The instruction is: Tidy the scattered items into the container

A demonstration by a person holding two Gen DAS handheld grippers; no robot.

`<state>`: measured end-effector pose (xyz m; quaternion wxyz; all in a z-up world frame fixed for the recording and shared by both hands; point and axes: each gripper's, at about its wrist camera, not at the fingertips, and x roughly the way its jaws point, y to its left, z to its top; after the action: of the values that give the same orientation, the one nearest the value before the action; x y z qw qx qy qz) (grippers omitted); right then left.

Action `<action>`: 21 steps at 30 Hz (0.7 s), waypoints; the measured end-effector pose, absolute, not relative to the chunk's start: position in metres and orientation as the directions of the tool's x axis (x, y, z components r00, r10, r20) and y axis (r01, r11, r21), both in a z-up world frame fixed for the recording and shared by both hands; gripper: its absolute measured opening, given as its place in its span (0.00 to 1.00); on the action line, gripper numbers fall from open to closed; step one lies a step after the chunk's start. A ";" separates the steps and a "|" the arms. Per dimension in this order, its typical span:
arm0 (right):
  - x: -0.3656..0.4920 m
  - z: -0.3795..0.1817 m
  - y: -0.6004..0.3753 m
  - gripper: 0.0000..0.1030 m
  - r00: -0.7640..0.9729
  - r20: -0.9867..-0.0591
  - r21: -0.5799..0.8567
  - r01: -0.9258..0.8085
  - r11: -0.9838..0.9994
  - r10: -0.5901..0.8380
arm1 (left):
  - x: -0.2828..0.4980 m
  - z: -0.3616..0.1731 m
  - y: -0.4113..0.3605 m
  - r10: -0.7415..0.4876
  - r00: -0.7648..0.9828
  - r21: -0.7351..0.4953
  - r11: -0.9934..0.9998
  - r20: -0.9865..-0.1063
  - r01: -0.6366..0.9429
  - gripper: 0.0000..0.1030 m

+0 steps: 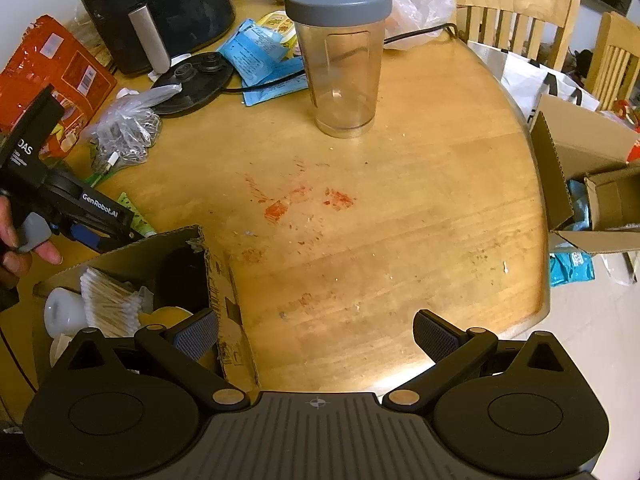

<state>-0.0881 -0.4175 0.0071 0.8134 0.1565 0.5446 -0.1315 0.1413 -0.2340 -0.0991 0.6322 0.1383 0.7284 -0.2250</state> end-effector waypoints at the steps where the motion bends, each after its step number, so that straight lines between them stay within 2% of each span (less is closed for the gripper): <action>1: -0.088 0.007 -0.418 1.00 0.372 -0.927 0.113 0.387 0.915 -0.043 | 0.141 -0.100 -0.235 -0.077 -0.163 -0.148 0.860 -0.984 0.489 0.77; 4: -0.089 0.007 -0.418 1.00 0.371 -0.928 0.114 0.391 0.913 -0.043 | 0.139 -0.100 -0.236 -0.061 -0.159 -0.134 0.857 -0.985 0.497 0.76; 6: -0.090 0.006 -0.418 1.00 0.370 -0.928 0.115 0.393 0.912 -0.043 | 0.138 -0.100 -0.237 -0.052 -0.156 -0.125 0.854 -0.986 0.505 0.68; 12: -0.089 0.005 -0.416 1.00 0.368 -0.929 0.116 0.389 0.914 -0.039 | 0.136 -0.093 -0.234 -0.056 -0.130 -0.115 0.853 -0.990 0.509 0.68; 21: -0.083 0.007 -0.411 1.00 0.377 -0.926 0.115 0.357 0.927 -0.030 | 0.133 -0.069 -0.223 -0.128 -0.080 -0.151 0.859 -0.989 0.489 0.68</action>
<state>-0.0832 -0.4113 0.0072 0.8161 0.1497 0.5454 -0.1186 0.1334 -0.2234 -0.0685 0.6656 0.1296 0.6975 -0.2318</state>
